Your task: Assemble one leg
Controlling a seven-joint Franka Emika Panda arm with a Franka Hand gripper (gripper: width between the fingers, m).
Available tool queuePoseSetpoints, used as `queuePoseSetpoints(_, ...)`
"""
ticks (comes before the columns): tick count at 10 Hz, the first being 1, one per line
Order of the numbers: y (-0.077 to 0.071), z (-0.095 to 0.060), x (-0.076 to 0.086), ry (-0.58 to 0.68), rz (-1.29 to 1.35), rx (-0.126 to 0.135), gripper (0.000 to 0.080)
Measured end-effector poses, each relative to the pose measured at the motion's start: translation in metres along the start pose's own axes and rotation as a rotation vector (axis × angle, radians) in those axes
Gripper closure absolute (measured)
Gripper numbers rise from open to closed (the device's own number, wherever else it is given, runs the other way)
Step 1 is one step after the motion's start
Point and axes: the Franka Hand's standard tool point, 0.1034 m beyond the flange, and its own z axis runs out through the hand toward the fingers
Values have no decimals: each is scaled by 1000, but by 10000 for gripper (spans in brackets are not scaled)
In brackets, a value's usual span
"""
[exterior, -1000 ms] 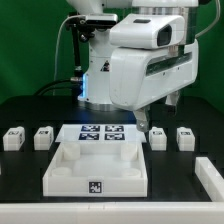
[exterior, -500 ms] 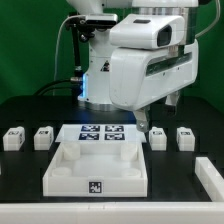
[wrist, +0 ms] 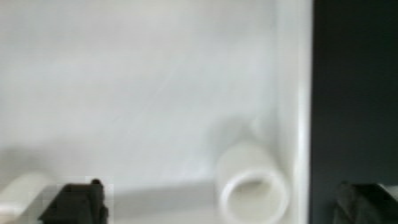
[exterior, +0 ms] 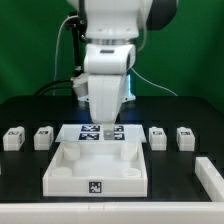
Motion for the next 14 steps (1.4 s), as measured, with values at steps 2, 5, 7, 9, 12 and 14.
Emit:
queuePoseSetpoints(2,-16,30,-23,17,-123,12,150)
queuePoseSetpoints(5,-25,58,-30,32,-131,26,150)
queuePoseSetpoints(7,-25,58,-31,32,-129,28,150)
queuePoseSetpoints(9,-26,58,-31,32,-129,29,410)
queuePoseSetpoints(12,-25,58,-31,32,-126,27,718)
queuePoseSetpoints(14,-23,57,-31,32,-126,19,739)
